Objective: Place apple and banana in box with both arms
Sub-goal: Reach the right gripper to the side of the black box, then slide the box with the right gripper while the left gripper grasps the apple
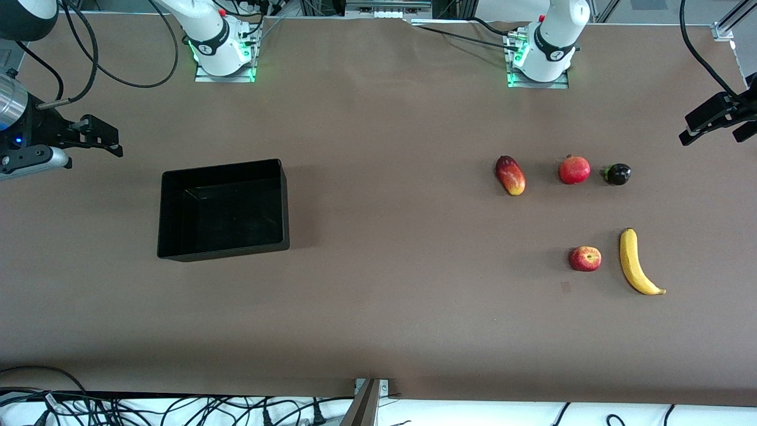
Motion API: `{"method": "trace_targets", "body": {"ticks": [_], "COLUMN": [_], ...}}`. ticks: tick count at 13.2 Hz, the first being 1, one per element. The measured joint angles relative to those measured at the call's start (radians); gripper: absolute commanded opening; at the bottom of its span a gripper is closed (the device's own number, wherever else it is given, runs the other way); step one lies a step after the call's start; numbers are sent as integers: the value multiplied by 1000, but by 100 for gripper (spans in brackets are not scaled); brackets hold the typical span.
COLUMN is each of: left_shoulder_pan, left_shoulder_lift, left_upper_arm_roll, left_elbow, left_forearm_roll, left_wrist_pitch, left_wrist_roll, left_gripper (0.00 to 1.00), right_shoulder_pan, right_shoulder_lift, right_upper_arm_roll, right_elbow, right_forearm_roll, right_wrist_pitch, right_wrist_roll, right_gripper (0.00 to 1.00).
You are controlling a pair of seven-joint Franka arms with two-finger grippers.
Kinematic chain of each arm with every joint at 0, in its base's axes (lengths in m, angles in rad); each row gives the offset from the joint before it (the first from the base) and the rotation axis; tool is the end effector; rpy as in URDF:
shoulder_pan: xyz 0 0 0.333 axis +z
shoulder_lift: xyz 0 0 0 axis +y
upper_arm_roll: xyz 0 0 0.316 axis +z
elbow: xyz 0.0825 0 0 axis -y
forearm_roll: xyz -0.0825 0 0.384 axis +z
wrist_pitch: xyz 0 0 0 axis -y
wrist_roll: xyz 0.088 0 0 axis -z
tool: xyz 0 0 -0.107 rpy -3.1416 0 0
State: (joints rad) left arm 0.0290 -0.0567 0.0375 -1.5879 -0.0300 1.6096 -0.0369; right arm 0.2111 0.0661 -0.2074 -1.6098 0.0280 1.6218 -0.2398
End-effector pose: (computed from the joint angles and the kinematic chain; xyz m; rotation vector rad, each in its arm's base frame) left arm 0.5400 0.0335 0.6511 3.1041 0.1606 0.1226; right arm 0.5754 0.0085 0.5738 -3.0975 -0.3757 0.0790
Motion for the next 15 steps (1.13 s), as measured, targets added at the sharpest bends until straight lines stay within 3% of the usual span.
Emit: {"method": "trace_targets", "body": {"ticks": [3, 8, 11, 12, 13, 14, 15], "left_shoulder_pan": [0, 17, 27, 27, 28, 29, 31], "left_shoulder_lift": [13, 108, 166, 207, 258, 314, 372], "left_upper_arm_roll": [-3, -3, -3, -3, -3, -3, -3], "left_elbow": [0, 1, -1, -4, -7, -9, -10], "left_forearm_roll": [0, 0, 0, 0, 0, 0, 0], "left_wrist_pitch": [0, 41, 95, 134, 187, 247, 307], "left_wrist_roll": [0, 0, 30, 55, 75, 89, 97], "left_gripper": [100, 100, 100, 100, 100, 100, 100], "right_shoulder_pan": [-17, -61, -63, -63, -63, -63, -63], "right_shoulder_lift": [65, 258, 287, 291, 298, 306, 314], "right_upper_arm_roll": [-29, -49, -49, -49, -48, -48, -45], "right_elbow": [-74, -315, -395, -425, -456, -477, -487], "right_forearm_roll": [-4, -4, -3, -3, -3, -3, -3], "right_wrist_pitch": [71, 499, 613, 658, 701, 730, 739], "right_wrist_roll": [-1, -18, -19, -18, -18, -18, -18], "right_gripper": [100, 98, 90, 72, 31, 0, 0]}}
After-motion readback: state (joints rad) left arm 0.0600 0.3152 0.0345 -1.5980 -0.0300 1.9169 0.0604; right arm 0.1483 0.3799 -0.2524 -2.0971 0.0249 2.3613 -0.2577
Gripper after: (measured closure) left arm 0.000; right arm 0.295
